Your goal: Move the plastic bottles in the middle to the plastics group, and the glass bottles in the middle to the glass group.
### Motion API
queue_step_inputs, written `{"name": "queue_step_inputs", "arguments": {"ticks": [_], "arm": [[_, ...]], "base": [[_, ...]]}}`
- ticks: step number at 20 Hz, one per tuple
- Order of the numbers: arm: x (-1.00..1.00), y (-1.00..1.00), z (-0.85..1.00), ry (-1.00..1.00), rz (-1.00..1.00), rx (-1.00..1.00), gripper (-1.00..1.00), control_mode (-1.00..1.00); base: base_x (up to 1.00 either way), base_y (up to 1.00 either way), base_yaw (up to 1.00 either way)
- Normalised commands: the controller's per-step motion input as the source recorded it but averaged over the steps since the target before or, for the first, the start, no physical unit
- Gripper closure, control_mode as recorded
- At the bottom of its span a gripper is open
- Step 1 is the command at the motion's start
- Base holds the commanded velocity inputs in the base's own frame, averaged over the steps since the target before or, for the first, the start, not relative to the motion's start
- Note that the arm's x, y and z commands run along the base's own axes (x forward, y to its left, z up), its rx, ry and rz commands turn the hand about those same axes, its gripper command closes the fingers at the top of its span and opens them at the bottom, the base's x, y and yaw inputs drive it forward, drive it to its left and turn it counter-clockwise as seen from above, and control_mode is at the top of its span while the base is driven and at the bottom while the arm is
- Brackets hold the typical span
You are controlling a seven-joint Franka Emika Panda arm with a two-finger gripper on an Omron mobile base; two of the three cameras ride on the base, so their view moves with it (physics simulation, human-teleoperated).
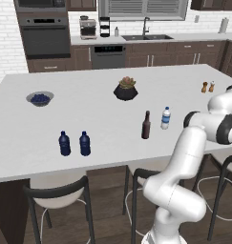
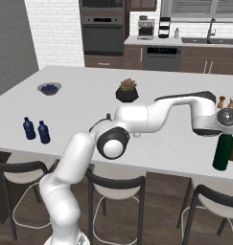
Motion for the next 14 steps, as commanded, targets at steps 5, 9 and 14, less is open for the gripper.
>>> {"name": "queue_step_inputs", "arguments": {"ticks": [5, 9, 14], "arm": [[0.12, 0.13, 0.11, -0.06, 0.00, 0.03, 1.00, -1.00], [0.16, -0.03, -0.27, -0.08, 0.00, 0.00, 1.00, -1.00], [0.06, -0.16, -0.30, -0.03, 0.00, 0.01, 1.00, -1.00]], "base": [[0.00, 0.00, 0.00], [0.00, 0.00, 0.00], [0.00, 0.00, 0.00]]}}
